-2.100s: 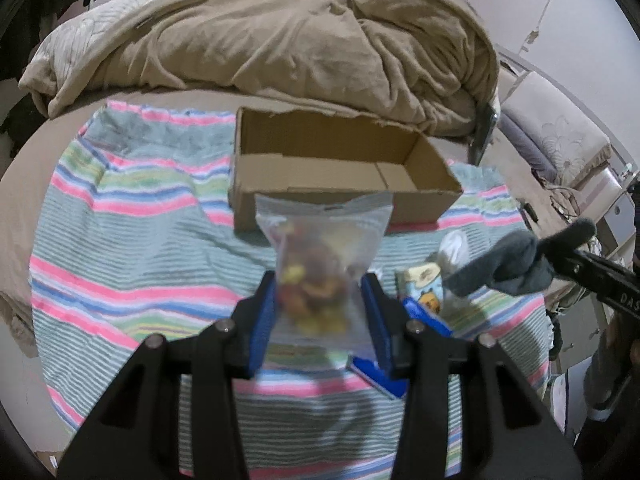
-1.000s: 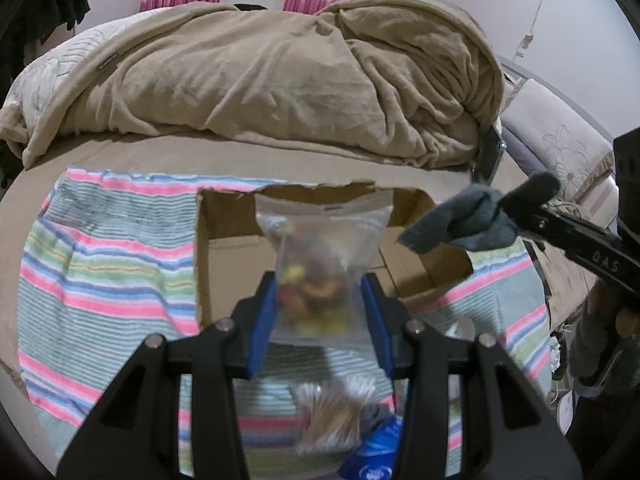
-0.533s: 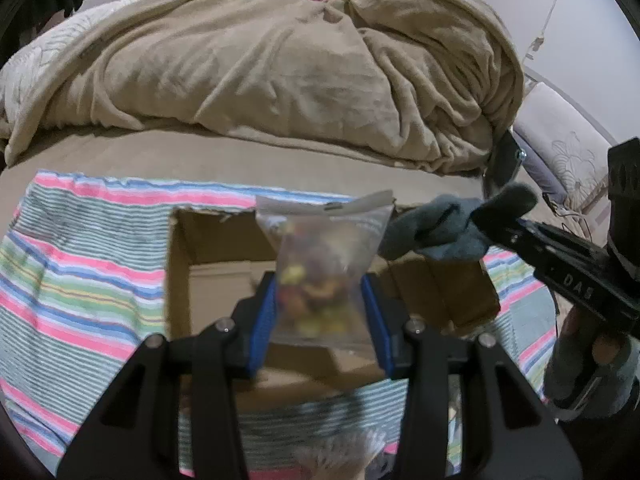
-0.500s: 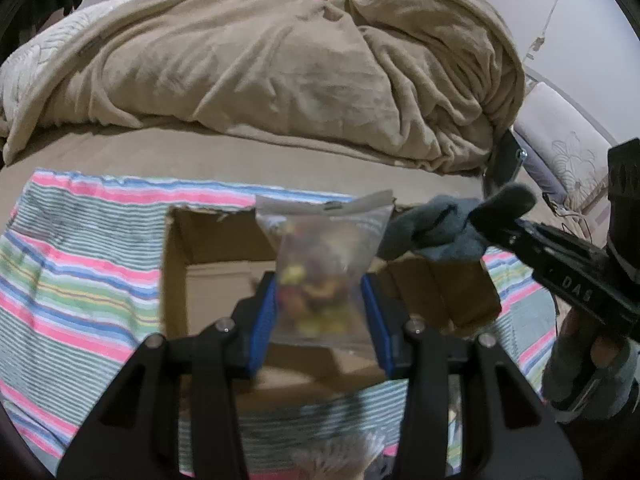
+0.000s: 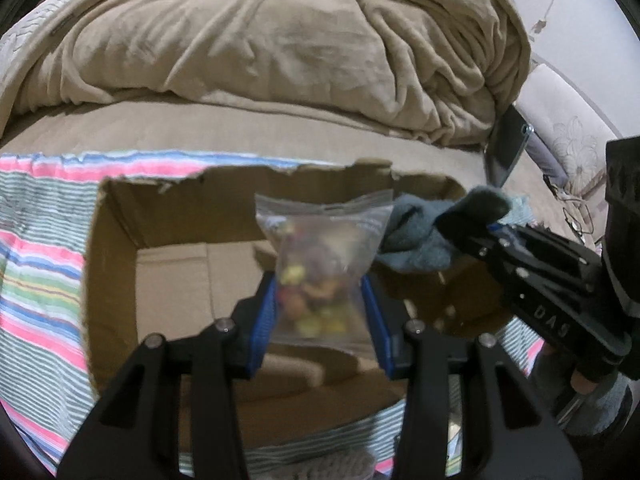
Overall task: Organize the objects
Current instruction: 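Carry the snack bag and grey glove into the box and release both, then move both tools back toward the cotton swabs and white sock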
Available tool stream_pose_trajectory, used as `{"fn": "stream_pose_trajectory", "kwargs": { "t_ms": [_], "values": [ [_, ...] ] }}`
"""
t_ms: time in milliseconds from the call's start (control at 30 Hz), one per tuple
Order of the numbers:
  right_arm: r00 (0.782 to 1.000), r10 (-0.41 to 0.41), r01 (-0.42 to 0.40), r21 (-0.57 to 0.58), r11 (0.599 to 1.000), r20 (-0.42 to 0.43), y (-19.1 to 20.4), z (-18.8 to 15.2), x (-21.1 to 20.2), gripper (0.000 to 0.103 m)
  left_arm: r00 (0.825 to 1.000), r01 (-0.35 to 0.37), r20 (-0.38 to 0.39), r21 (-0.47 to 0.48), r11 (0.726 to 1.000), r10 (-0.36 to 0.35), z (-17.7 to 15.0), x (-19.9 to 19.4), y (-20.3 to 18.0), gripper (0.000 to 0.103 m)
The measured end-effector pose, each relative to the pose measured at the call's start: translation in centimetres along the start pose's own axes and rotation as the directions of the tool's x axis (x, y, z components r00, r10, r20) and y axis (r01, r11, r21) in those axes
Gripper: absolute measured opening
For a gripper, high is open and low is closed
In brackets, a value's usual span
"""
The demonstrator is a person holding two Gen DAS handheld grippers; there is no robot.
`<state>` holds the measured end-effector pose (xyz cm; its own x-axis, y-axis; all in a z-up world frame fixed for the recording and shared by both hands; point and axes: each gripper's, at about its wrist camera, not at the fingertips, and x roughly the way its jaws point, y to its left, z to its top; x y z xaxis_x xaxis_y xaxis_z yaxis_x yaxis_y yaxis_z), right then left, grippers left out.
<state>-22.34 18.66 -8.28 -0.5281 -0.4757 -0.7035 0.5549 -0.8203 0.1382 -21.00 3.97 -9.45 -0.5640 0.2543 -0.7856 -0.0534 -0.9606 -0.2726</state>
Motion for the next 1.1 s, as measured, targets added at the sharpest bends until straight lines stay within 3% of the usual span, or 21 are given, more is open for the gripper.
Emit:
{"fn": "stream_pose_trajectory", "kwargs": {
  "t_ms": [167, 300, 367, 467, 833, 1100],
  "values": [
    [1.0, 0.009, -0.009, 0.005, 1.0, -0.013, 0.2, -1.4, 0.5, 0.02, 0.999, -0.013, -0.042, -0.013, 1.0, 0.012, -0.7, 1.0, 0.1, 0.045],
    [0.998, 0.055, -0.053, 0.054, 0.997, -0.037, 0.0, -2.0, 0.1, 0.036, 0.998, -0.016, -0.054, -0.007, 1.0, 0.015, -1.1, 0.6, -0.1, 0.047],
    [0.998, 0.058, -0.056, 0.051, 0.997, -0.039, 0.3, -2.2, -0.3, 0.039, 0.998, -0.018, -0.054, -0.005, 1.0, 0.018, -1.1, 0.3, -0.1, 0.05],
    [0.997, 0.06, -0.057, 0.055, 0.997, -0.047, 0.6, -2.5, -0.7, 0.041, 0.999, -0.017, -0.041, -0.014, 1.0, 0.016, -1.2, -0.5, 0.0, 0.056],
    [0.996, 0.06, -0.053, 0.093, 0.994, -0.065, 0.9, -4.0, -3.0, 0.046, 1.0, -0.021, -0.019, -0.002, 1.0, 0.021, -2.7, -3.6, -0.6, 0.056],
    [0.998, 0.038, -0.034, 0.091, 0.995, -0.039, 1.7, -4.8, -6.0, 0.057, 0.999, -0.031, 0.017, 0.005, 1.0, 0.031, -4.1, -6.6, -0.6, 0.059]
  ]
}}
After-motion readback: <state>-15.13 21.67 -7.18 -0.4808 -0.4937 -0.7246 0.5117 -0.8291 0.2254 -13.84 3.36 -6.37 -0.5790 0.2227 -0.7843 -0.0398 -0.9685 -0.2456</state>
